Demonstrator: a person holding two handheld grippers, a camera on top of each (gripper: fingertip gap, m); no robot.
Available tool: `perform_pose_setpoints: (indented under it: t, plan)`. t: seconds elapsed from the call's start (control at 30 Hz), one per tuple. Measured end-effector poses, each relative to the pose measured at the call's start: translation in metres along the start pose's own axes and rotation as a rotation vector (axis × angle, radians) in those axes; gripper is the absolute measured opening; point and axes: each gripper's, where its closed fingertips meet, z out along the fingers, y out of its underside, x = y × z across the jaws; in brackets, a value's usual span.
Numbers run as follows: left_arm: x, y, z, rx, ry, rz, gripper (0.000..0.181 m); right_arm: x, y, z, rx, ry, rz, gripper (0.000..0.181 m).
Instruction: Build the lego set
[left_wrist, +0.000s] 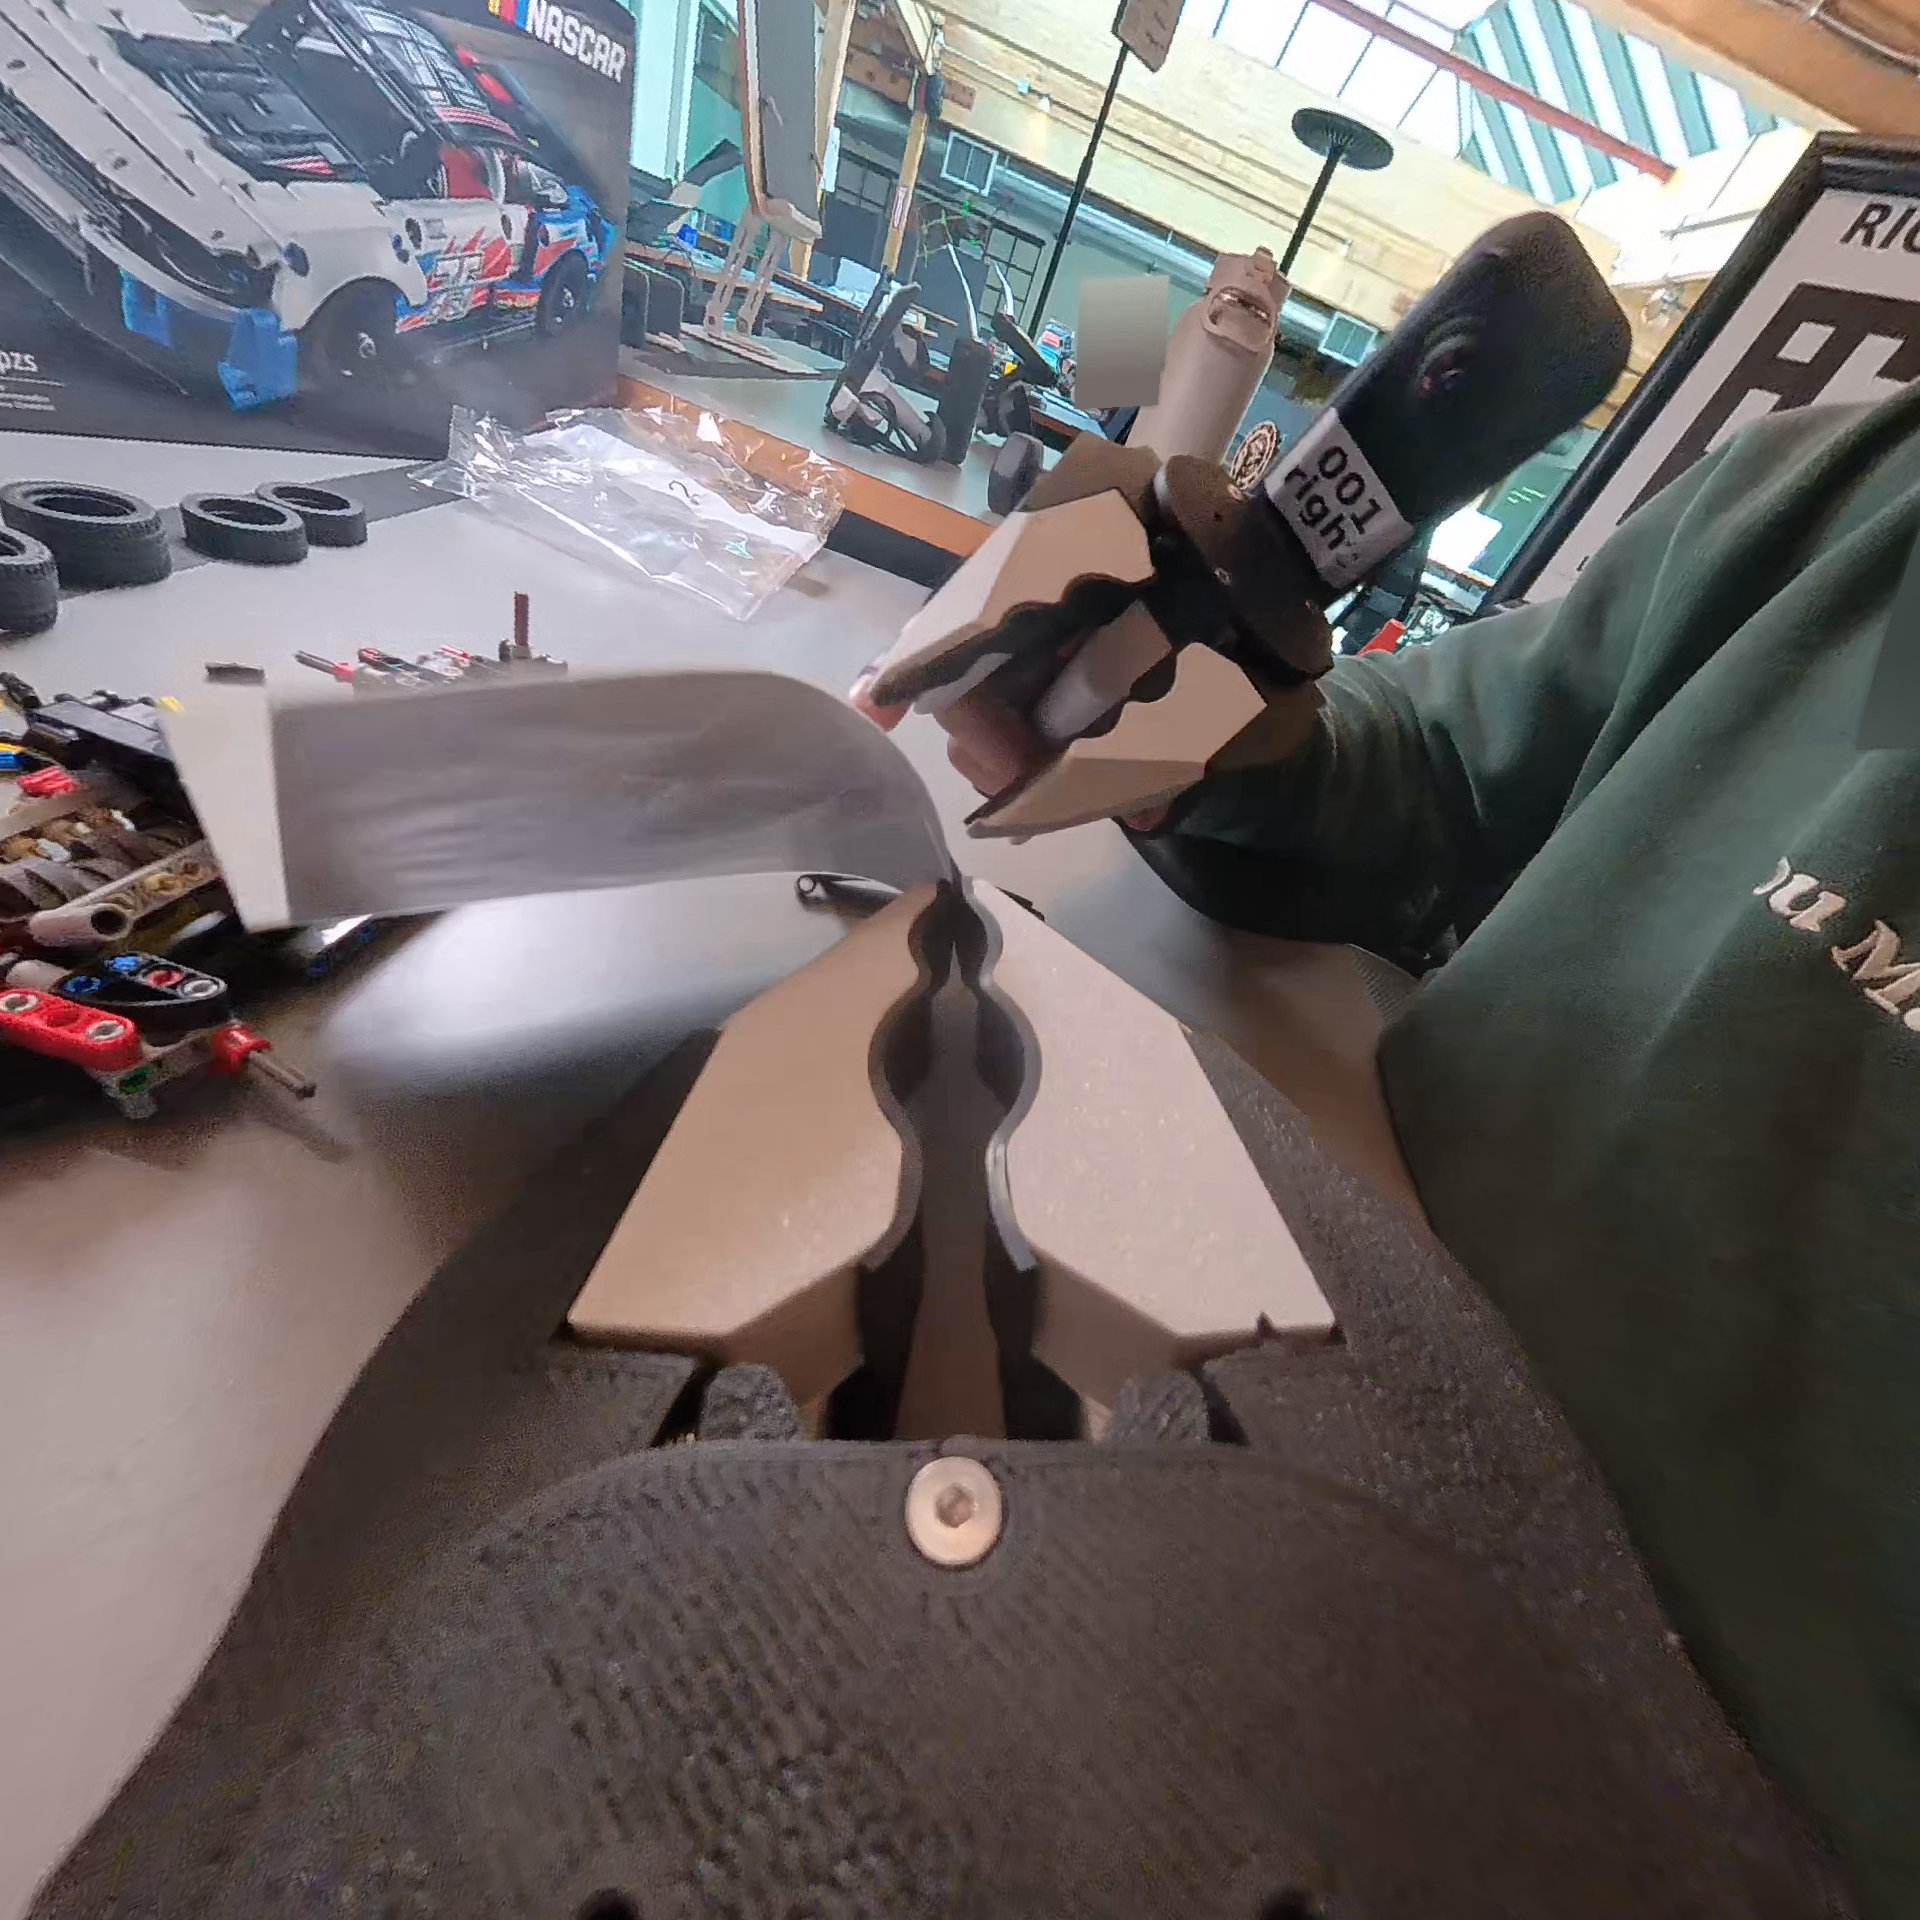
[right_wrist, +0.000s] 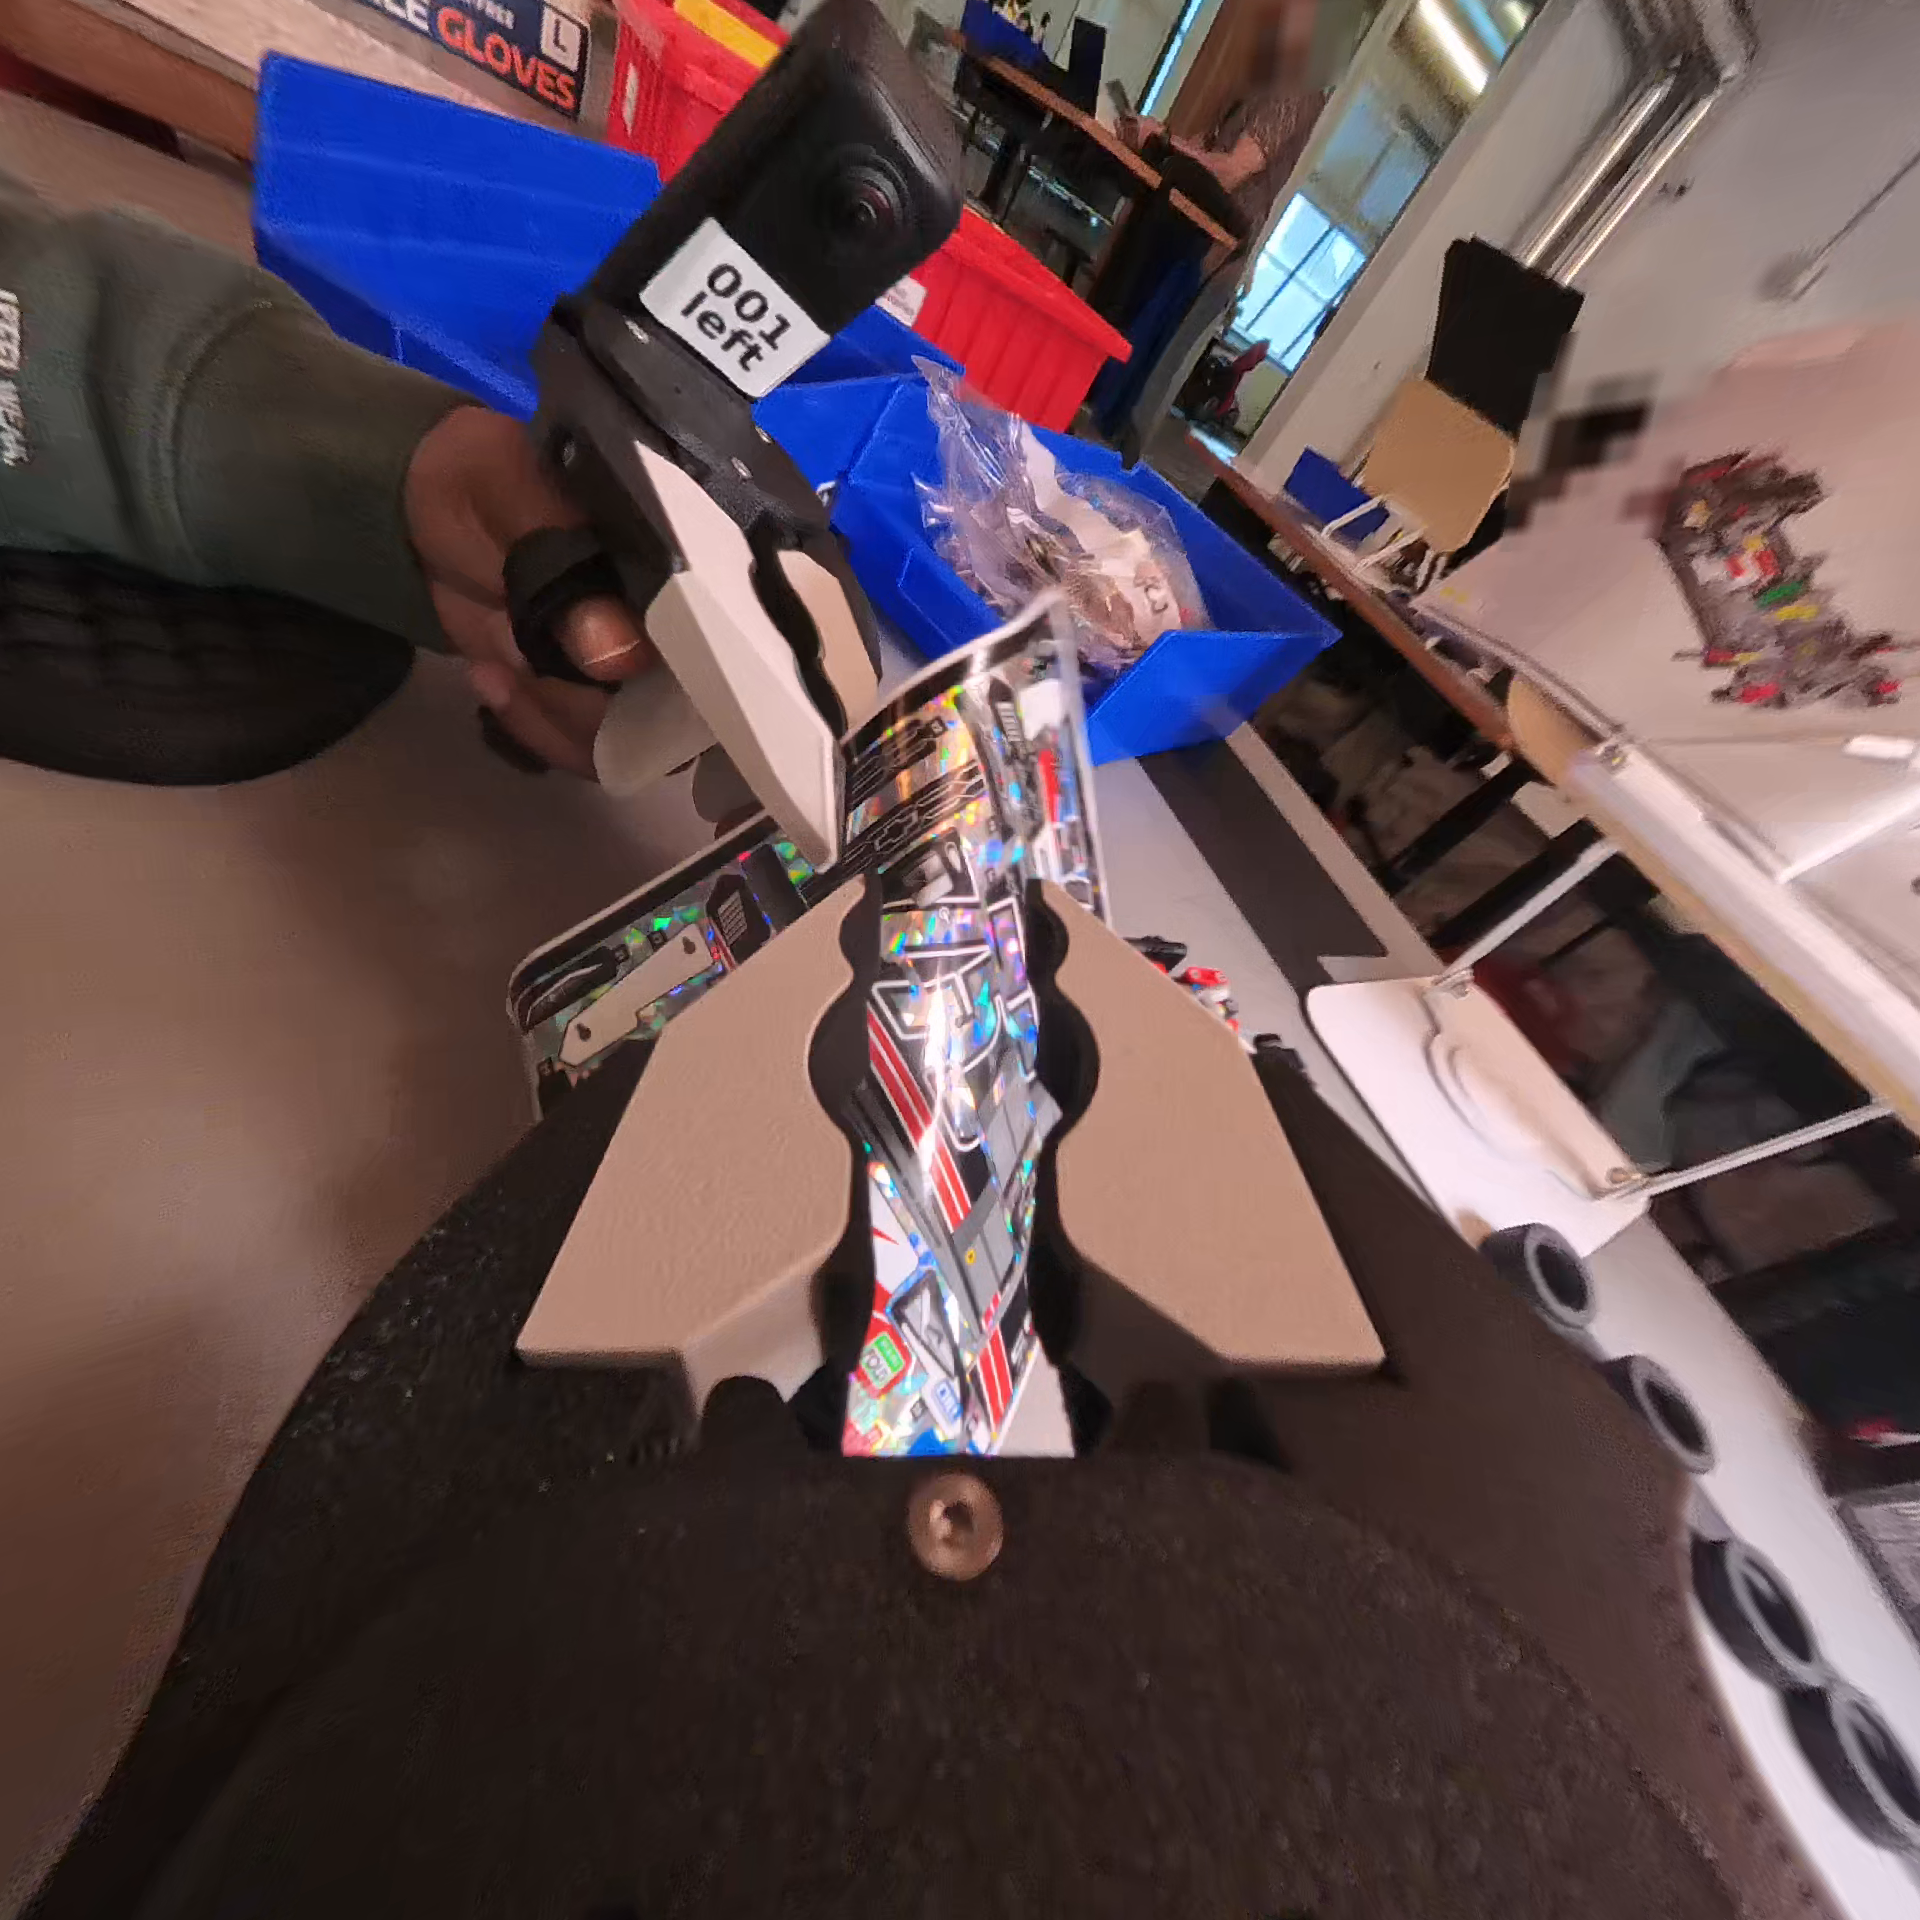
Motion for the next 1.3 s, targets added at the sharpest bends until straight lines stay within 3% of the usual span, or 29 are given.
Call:
perform_pose_setpoints:
  t: [0.1,0.3,0.63,0.97,1.3]
  plan:
    - [0.002,0.000,0.001,0.003,0.011,0.002,0.000,-0.013,0.011,0.006,-0.071,-0.054,-0.027,0.030]
    - [0.005,0.001,0.001,-0.005,0.010,0.051,0.000,-0.019,0.012,0.007,-0.059,-0.080,0.000,0.030]
    - [0.011,0.002,0.004,-0.011,0.021,0.097,0.000,-0.035,0.009,0.006,-0.039,-0.149,-0.020,0.024]
    - [0.013,0.003,0.006,-0.020,0.021,0.108,0.000,-0.035,0.008,0.004,-0.016,-0.203,0.082,0.009]
    - [0.019,0.001,0.008,-0.012,0.050,0.092,0.000,-0.041,0.010,0.005,-0.039,-0.225,0.057,0.017]
